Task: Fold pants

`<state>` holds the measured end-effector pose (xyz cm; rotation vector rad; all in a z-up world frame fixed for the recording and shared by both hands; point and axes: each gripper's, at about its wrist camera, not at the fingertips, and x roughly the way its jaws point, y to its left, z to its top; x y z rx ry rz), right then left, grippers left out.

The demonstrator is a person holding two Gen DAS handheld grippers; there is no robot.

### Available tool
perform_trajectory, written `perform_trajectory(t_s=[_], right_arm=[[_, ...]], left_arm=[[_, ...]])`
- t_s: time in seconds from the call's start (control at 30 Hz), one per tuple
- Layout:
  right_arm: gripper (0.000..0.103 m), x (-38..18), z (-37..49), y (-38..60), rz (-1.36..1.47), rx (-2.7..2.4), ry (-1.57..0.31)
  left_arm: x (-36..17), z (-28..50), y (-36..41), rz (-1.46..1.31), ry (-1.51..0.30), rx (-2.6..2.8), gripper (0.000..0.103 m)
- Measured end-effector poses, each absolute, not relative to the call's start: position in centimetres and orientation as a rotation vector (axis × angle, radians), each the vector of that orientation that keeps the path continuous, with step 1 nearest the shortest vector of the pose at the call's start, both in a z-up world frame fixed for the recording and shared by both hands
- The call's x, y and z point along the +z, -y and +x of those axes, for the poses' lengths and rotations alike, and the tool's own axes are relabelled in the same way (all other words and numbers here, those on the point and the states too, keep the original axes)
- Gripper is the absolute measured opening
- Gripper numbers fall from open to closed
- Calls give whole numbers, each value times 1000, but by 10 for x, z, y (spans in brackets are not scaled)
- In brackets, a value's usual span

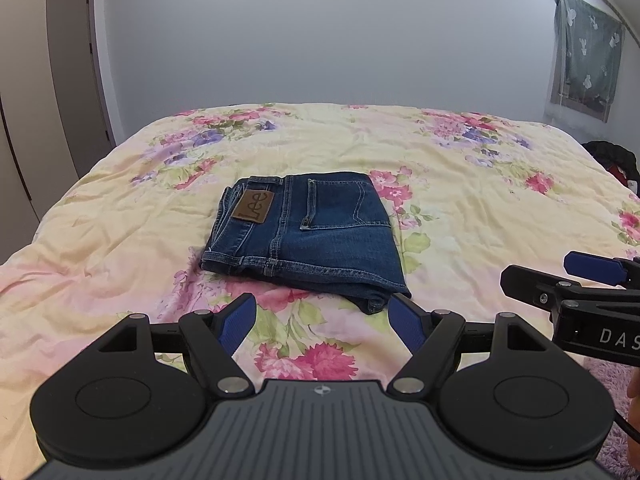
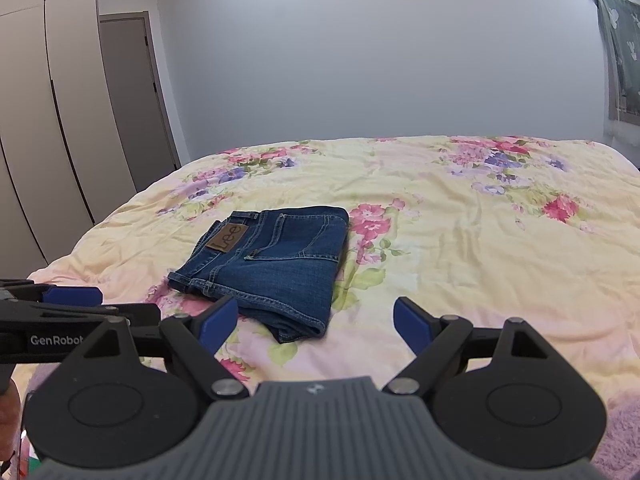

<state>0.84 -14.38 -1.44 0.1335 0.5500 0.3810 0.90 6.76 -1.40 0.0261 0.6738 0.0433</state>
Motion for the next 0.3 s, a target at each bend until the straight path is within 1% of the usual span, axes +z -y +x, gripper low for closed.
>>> perform_trajectory(t_s=[0.1, 0.3], right_arm=[[81, -14, 8, 144, 133, 381, -550], [81, -13, 7, 143, 132, 382, -549]], left_arm=[[-13, 8, -68, 24, -666, 44, 88], [-10, 5, -66, 33, -650, 32, 84]])
